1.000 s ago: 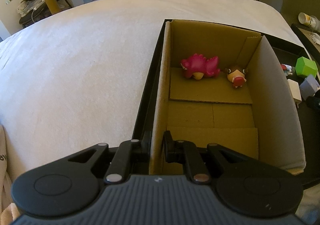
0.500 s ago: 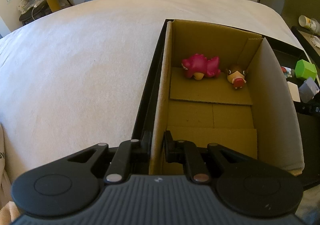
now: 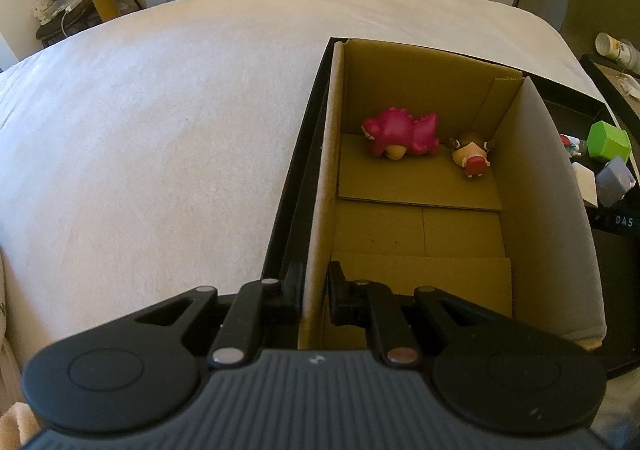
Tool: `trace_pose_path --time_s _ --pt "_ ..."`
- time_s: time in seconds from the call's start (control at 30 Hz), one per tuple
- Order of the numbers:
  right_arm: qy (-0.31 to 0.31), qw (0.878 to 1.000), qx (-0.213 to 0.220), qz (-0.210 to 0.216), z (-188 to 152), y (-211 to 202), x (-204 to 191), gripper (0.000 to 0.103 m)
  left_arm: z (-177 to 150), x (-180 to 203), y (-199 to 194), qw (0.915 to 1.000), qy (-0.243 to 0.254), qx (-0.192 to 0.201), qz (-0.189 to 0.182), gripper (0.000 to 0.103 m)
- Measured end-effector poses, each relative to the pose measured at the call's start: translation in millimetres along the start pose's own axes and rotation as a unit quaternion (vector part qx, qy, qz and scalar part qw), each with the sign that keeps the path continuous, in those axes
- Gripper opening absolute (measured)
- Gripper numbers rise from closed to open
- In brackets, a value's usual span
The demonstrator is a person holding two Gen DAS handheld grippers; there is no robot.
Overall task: Organize rigid objects
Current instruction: 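Move the right gripper down over the white plug charger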
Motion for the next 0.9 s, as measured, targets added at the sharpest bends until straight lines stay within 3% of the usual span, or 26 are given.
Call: trace_pose_path --time_s 0.43,0.9 --pt "-0.01 1.0 -0.01 -0.013 1.4 4.2 -7.5 0.015 1.0 -0.7 0.3 1.0 -0.003 -0.001 -0.006 0.011" --pt "0.007 0.997 -0.073 -0.024 -12.7 -12.9 4.6 0.014 0.5 -1.3 0.2 1.0 -0.001 -0.003 -0.007 0.011"
Point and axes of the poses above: each gripper's, at about its wrist camera, not at the fingertips, and y roughly the way its jaws point, x to its right, z to its top, the point moved 2 cm from there along y, roughly the way its jaws point, and after that the axes turned 13 degrees about y, right-handed, at the moved point
